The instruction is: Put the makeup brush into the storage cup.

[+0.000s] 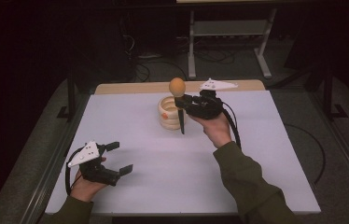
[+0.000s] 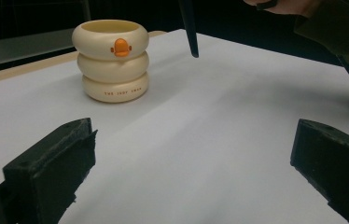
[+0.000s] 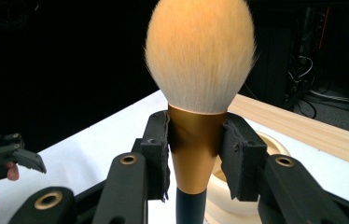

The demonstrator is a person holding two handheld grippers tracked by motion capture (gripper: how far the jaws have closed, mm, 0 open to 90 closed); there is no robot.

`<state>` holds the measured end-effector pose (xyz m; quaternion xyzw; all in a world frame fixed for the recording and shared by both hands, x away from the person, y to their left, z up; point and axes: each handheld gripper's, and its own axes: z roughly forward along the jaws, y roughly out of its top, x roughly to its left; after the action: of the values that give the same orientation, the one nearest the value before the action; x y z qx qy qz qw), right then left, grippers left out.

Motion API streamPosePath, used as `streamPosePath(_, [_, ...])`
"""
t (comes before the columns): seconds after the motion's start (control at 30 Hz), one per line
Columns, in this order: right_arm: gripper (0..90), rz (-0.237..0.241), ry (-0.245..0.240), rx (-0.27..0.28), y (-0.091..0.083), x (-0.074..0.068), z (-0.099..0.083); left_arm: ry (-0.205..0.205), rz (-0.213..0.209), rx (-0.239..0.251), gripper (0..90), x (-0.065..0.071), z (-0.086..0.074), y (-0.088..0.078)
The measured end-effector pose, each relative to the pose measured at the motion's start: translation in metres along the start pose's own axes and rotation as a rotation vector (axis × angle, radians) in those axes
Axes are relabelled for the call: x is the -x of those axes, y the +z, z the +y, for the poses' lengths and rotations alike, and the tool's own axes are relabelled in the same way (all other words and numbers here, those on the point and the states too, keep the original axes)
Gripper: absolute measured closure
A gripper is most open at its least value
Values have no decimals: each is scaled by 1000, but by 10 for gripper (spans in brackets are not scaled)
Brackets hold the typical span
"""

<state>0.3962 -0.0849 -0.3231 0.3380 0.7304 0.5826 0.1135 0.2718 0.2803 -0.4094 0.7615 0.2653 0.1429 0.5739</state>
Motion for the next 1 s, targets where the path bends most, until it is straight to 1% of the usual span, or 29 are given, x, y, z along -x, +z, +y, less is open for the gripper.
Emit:
streamPosePath(0.13, [634, -5, -4, 13, 0, 0, 5, 0, 0, 1, 0, 0, 0, 0])
streamPosePath(0.17, [634, -5, 2, 16, 1, 0, 6, 0, 0, 1, 0, 0, 0, 0])
streamPosePath(0.27, [634, -8, -10, 24, 2, 0, 10, 1, 0, 1, 0, 0, 0, 0])
streamPosePath(0.3, [634, -10, -6, 23, 2, -1, 11, 1, 0, 1, 0, 0, 0, 0])
streamPosePath(0.33, [634, -11, -14, 29, 2, 0, 12, 0, -1, 1, 0, 0, 0, 0])
streamPosePath(0.73, [634, -26, -13, 55, 8, 4, 22, -3, -1, 2, 0, 0, 0, -1])
streamPosePath(0.9, [634, -39, -10, 68, 10, 4, 27, -4, -3, 10, 0, 0, 0, 0])
streamPosePath(0.97, [635, -44, -11, 78, 11, 5, 29, 10, -3, 1, 0, -1, 0, 0])
streamPosePath(1.0, [634, -47, -11, 77, 11, 5, 30, 8, -2, -1, 0, -1, 0, -1])
